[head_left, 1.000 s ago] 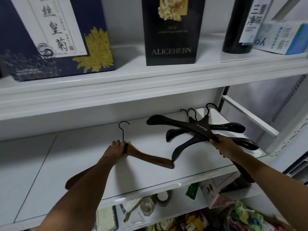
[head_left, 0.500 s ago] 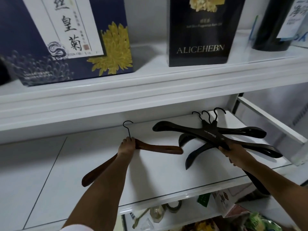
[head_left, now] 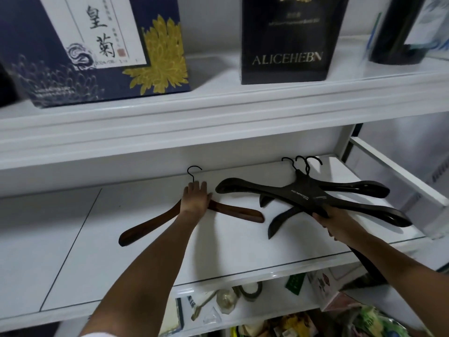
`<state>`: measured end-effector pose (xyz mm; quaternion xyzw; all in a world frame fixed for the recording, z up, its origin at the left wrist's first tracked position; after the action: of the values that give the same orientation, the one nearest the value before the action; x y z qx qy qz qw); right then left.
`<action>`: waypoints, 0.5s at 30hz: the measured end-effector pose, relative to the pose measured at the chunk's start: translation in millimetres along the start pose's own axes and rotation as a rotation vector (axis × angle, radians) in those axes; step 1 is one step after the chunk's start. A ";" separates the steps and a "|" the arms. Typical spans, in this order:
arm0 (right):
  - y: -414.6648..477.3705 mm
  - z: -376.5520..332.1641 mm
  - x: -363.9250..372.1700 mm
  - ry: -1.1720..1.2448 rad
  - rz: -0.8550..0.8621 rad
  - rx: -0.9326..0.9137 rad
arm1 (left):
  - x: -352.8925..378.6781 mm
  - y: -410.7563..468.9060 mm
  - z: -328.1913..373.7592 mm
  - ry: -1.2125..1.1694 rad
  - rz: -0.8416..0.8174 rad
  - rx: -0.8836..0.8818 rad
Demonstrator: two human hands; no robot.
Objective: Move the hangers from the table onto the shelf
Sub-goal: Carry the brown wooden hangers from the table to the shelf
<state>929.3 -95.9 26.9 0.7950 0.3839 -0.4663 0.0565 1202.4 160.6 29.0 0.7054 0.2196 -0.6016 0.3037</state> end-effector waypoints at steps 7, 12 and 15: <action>-4.6 -1.8 -21.0 0.100 0.031 -0.088 | -107.1 17.9 34.5 -0.281 0.250 -0.099; -14.2 2.4 -51.2 0.082 0.073 -0.123 | -155.8 28.1 55.8 -0.306 0.241 -0.113; -18.7 15.1 -66.3 -0.039 0.077 -0.103 | -177.5 30.1 72.3 -0.334 0.212 -0.154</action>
<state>888.4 -126.6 75.5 0.7960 0.3753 -0.4588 0.1227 1139.1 98.7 201.7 0.5898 0.1361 -0.6562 0.4506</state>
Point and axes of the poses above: each hand's wrist, its own y-axis towards the middle knuckle, its own x-axis out of the palm, z = x × y, the point moved 8 cm from there along y, towards the middle knuckle, and after that the axes turned 7 degrees about x, right-handed, at the moved point
